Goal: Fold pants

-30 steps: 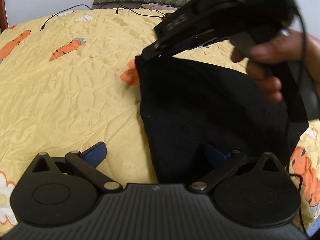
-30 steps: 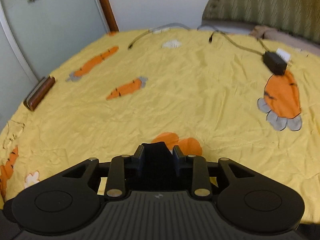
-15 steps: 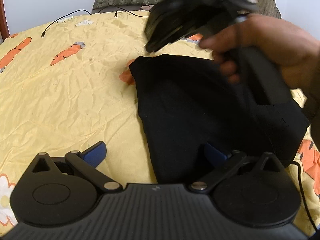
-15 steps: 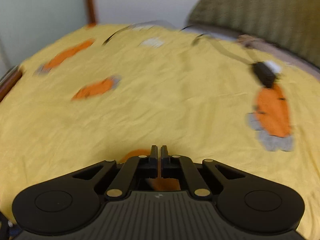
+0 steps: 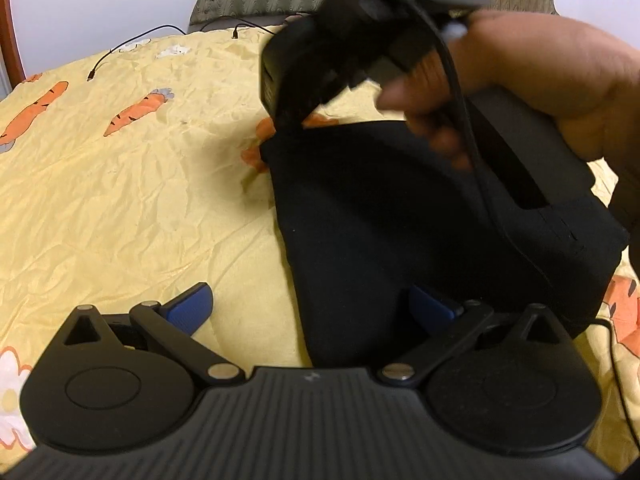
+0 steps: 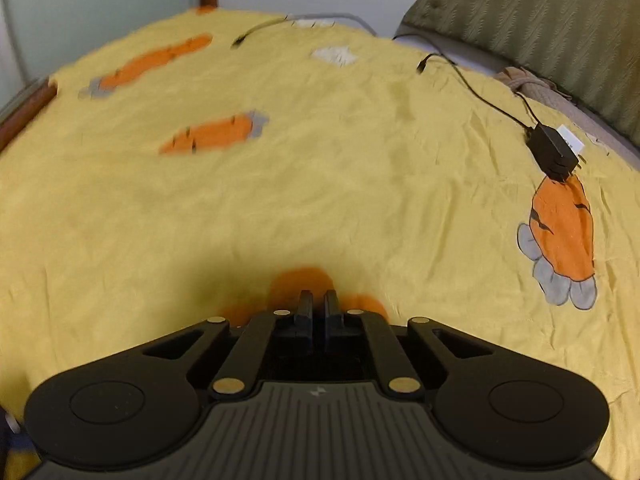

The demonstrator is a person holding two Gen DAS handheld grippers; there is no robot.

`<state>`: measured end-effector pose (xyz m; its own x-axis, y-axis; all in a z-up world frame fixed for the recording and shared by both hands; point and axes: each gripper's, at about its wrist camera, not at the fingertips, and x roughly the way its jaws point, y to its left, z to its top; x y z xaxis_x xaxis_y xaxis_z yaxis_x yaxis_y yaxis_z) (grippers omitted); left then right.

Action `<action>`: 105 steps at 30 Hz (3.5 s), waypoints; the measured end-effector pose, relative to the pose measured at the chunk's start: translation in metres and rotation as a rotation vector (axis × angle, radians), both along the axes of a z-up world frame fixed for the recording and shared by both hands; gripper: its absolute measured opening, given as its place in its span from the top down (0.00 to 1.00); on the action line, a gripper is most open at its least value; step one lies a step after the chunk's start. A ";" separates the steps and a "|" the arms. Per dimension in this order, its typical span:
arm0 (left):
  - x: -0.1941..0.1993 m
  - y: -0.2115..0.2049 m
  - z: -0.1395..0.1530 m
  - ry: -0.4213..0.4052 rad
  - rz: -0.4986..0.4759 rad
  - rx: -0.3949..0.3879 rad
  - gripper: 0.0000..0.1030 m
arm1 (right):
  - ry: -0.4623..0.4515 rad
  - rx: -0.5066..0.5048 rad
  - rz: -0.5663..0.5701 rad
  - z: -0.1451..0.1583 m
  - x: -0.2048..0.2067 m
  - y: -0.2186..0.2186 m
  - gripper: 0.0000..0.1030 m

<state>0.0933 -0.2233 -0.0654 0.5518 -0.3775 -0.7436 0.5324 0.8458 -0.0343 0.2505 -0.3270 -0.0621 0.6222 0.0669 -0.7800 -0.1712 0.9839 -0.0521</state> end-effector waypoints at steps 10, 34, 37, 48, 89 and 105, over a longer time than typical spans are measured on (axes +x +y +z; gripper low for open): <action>0.003 0.002 -0.004 0.001 0.010 -0.020 0.00 | -0.005 -0.198 0.192 0.011 -0.037 0.035 0.42; -0.004 0.000 -0.006 -0.019 0.031 -0.006 0.00 | -0.110 -0.220 -0.077 -0.007 -0.014 -0.005 0.54; -0.004 0.000 -0.006 -0.015 0.030 -0.010 0.00 | -0.190 -0.141 -0.104 0.018 -0.029 -0.017 0.53; -0.006 -0.001 -0.004 -0.023 0.046 -0.003 0.00 | -0.070 -0.181 0.029 -0.008 -0.015 0.000 0.10; -0.020 -0.030 0.036 -0.051 -0.014 -0.011 0.00 | -0.114 -0.124 -0.300 -0.010 -0.249 -0.115 0.02; -0.046 -0.052 0.015 -0.048 -0.037 0.103 0.00 | -0.201 -0.059 -0.359 0.007 -0.282 -0.129 0.00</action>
